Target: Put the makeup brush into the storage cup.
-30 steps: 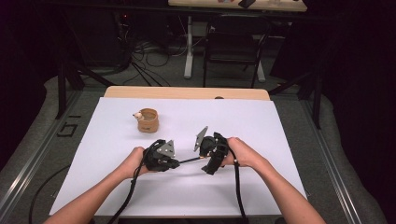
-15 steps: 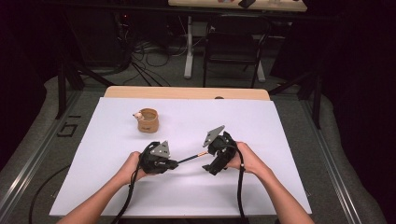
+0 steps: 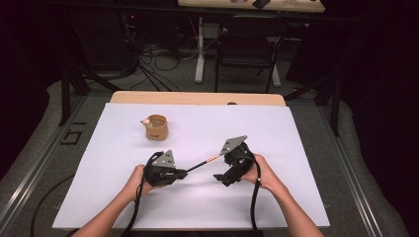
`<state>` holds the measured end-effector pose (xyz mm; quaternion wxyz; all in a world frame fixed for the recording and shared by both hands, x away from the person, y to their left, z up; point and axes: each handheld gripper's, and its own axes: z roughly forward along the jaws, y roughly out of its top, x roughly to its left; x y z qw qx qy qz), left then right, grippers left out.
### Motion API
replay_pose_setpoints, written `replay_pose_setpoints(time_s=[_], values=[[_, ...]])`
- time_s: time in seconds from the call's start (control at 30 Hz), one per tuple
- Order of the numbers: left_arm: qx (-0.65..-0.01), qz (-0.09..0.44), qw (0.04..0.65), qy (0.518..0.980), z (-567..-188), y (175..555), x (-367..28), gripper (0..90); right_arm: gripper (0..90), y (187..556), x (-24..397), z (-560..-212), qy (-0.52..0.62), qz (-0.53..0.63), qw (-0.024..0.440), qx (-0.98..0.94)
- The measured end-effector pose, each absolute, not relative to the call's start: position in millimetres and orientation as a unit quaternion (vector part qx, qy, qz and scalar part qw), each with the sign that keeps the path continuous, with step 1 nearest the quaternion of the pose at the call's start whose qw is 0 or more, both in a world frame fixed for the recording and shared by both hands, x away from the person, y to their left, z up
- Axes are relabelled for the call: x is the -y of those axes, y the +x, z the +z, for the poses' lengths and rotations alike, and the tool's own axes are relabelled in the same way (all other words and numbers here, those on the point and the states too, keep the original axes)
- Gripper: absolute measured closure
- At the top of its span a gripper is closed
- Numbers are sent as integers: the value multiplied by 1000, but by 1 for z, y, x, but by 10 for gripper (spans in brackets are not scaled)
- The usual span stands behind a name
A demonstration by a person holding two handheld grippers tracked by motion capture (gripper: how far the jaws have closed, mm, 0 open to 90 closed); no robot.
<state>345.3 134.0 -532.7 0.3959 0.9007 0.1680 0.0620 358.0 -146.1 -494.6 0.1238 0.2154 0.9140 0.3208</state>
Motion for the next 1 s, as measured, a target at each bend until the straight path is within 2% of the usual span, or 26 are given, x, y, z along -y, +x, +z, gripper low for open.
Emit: replay_pose_setpoints(time_s=[0.4,1.0], values=[[-194,73,425,881,-535,345,-140,852,18,354,149,-500,237,338,127,-902],[-233,94,462,851,-537,341,-143,852,0,347,150,-509,272,376,96,-881]])
